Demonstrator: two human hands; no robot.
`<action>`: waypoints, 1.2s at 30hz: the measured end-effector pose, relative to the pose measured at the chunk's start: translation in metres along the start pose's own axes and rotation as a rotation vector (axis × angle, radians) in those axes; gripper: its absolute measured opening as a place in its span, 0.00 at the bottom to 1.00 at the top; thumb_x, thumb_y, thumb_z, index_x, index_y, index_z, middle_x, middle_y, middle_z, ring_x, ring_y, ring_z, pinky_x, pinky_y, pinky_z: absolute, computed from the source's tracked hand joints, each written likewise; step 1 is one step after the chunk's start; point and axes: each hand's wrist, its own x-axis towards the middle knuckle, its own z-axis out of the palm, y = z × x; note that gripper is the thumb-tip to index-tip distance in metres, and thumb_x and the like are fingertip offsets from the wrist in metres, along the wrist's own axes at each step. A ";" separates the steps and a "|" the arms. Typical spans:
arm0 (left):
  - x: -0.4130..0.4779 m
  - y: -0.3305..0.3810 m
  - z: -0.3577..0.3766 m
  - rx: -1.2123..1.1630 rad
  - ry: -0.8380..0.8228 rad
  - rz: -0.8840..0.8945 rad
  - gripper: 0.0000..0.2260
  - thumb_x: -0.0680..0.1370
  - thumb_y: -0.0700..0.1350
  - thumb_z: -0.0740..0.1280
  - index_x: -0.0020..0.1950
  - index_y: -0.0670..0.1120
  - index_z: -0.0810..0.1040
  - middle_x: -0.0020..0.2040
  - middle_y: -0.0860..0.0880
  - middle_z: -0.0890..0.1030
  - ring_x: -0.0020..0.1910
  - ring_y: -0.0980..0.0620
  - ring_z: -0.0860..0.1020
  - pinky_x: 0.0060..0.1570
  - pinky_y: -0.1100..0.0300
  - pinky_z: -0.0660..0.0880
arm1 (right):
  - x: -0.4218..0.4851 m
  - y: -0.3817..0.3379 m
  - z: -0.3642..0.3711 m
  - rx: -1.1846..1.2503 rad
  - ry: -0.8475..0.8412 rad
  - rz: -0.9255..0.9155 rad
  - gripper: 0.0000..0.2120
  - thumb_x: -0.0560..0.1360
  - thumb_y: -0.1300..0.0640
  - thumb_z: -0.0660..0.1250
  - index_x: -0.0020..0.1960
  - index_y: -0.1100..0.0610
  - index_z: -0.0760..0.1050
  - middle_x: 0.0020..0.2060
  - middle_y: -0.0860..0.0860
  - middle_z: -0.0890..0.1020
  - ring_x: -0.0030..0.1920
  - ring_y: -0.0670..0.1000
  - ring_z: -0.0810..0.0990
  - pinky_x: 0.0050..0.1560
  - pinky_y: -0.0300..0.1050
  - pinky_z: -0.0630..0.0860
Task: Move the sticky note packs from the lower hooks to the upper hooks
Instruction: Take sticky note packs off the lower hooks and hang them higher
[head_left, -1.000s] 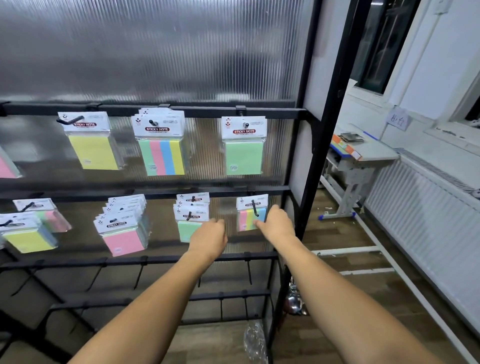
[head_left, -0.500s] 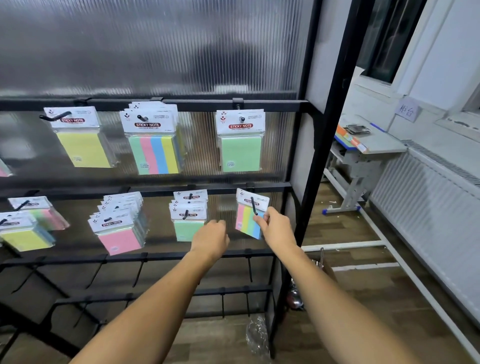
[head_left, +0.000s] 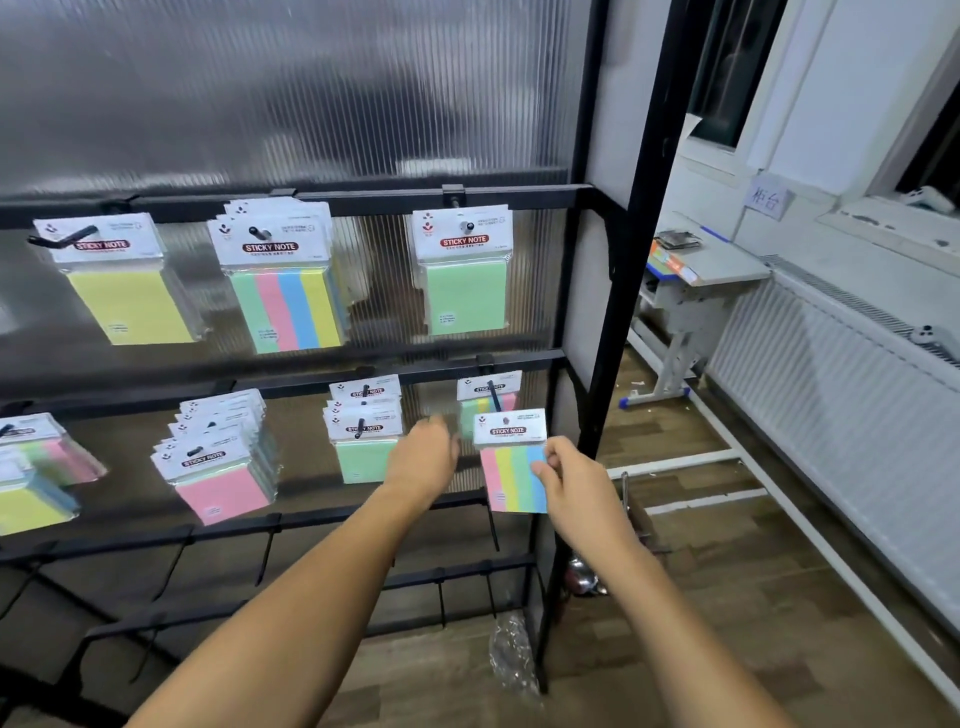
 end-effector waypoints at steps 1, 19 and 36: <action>0.004 0.003 0.001 -0.026 0.000 -0.010 0.14 0.81 0.48 0.60 0.61 0.40 0.71 0.58 0.40 0.77 0.56 0.39 0.78 0.53 0.48 0.75 | -0.003 0.001 -0.001 -0.010 -0.002 -0.001 0.04 0.81 0.55 0.60 0.48 0.54 0.68 0.41 0.47 0.76 0.41 0.51 0.75 0.37 0.45 0.71; 0.017 0.025 0.013 -0.353 0.083 -0.011 0.10 0.79 0.45 0.67 0.59 0.44 0.79 0.50 0.46 0.84 0.47 0.47 0.81 0.48 0.54 0.77 | -0.007 0.005 -0.014 -0.052 -0.006 0.015 0.04 0.81 0.54 0.61 0.51 0.54 0.69 0.45 0.49 0.79 0.45 0.52 0.77 0.43 0.53 0.74; -0.051 0.005 -0.029 -0.319 0.111 0.214 0.03 0.77 0.41 0.68 0.45 0.45 0.81 0.36 0.49 0.78 0.34 0.49 0.72 0.35 0.57 0.67 | -0.040 -0.023 -0.012 -0.047 0.025 -0.079 0.03 0.82 0.54 0.57 0.52 0.51 0.69 0.45 0.48 0.79 0.45 0.53 0.77 0.44 0.53 0.75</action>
